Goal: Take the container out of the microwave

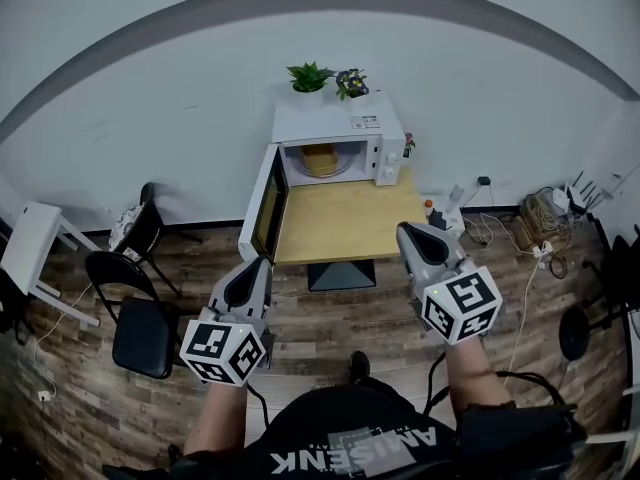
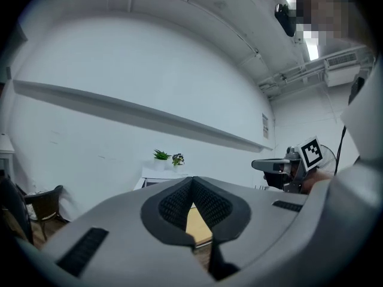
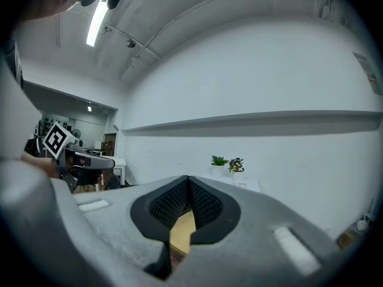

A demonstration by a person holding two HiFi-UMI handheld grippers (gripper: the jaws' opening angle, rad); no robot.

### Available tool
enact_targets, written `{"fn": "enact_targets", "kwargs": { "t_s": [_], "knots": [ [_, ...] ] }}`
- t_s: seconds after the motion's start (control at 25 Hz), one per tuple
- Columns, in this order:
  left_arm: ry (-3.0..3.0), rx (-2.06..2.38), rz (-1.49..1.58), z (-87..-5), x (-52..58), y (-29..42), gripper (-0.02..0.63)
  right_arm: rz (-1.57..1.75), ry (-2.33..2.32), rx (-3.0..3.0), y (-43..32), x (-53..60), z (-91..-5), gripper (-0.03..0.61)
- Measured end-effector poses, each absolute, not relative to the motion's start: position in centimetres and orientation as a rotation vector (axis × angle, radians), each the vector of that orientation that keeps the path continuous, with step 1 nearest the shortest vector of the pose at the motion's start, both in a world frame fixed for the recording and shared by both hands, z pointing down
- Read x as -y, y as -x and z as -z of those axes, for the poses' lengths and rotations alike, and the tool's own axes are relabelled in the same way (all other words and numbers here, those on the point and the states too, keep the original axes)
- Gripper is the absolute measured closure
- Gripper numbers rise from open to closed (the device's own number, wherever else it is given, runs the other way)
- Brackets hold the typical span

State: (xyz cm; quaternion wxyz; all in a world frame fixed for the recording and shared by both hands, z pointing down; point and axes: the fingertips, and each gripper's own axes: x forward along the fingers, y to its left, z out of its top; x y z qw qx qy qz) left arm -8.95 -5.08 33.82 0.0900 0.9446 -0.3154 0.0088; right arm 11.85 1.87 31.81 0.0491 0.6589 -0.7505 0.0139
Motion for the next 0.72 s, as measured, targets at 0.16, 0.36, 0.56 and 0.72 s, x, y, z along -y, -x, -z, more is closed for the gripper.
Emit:
{"fn": "enact_targets", "kwargs": {
  "t_s": [0.16, 0.36, 0.56, 0.72],
  "knots": [
    [-2.799, 0.961, -0.073, -34.1, 7.4, 5.6, 0.612, -0.065, -1.982, 2.318, -14.8, 0.8, -32.2, 0.572],
    [-2.793, 0.987, -0.109, -34.1, 10.0, 1.8, 0.612, -0.074, -1.947, 2.341, -18.1, 3.3, -32.7, 0.572],
    [-2.777, 0.995, -0.14, -34.5, 12.3, -2.0, 0.612, -0.07, -1.919, 2.361, -21.3, 5.5, -32.9, 0.572],
    [-2.795, 0.96, -0.166, -34.5, 13.1, -5.1, 0.612, -0.071, -1.887, 2.382, -23.3, 7.1, -33.1, 0.572]
  ]
}}
